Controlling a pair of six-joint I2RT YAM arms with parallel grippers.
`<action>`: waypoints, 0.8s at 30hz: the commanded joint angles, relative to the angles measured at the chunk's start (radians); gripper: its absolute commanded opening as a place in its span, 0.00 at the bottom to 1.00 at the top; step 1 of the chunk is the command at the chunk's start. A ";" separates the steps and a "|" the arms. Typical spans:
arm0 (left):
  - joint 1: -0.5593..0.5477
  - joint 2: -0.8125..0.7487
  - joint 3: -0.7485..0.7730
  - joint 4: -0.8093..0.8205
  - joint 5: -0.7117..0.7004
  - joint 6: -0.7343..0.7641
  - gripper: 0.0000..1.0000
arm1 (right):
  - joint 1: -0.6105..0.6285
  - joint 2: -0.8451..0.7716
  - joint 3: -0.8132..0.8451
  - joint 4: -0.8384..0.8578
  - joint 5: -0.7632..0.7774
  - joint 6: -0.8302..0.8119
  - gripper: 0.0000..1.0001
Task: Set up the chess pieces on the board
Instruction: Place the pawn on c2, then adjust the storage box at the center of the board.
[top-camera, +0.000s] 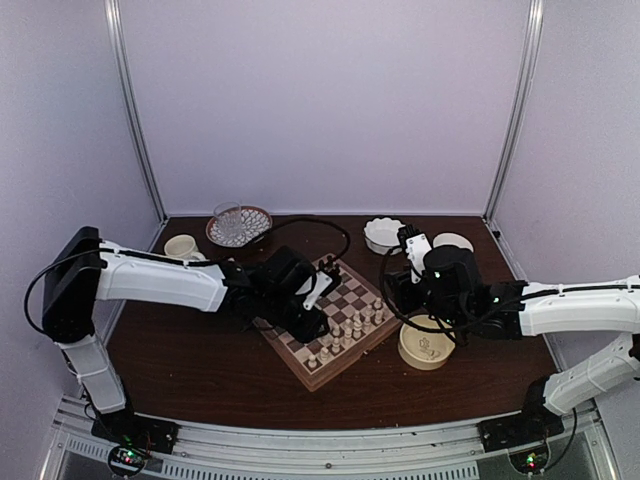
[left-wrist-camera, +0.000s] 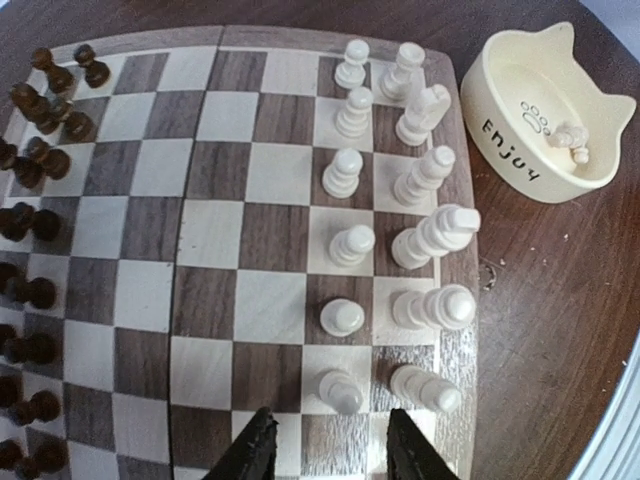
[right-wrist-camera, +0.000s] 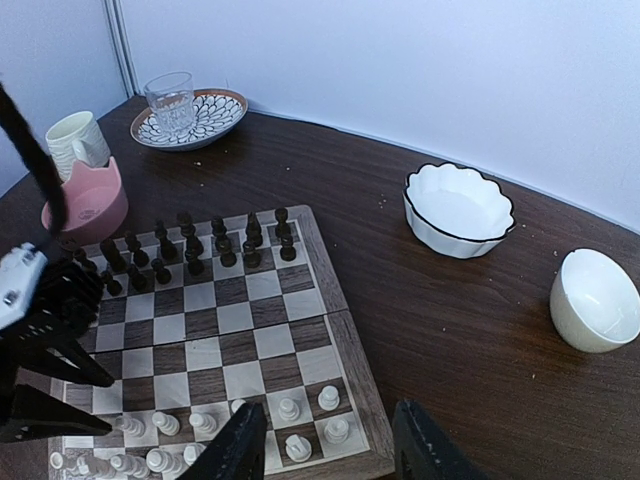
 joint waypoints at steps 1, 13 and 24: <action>-0.004 -0.163 -0.062 0.044 -0.106 0.004 0.41 | -0.002 -0.014 0.026 -0.011 -0.009 -0.002 0.46; -0.002 -0.498 -0.407 0.321 -0.487 -0.058 0.76 | -0.008 -0.072 0.011 -0.093 0.144 0.066 0.73; 0.035 -0.499 -0.500 0.434 -0.469 -0.101 0.98 | -0.048 -0.112 0.090 -0.343 0.028 0.100 0.94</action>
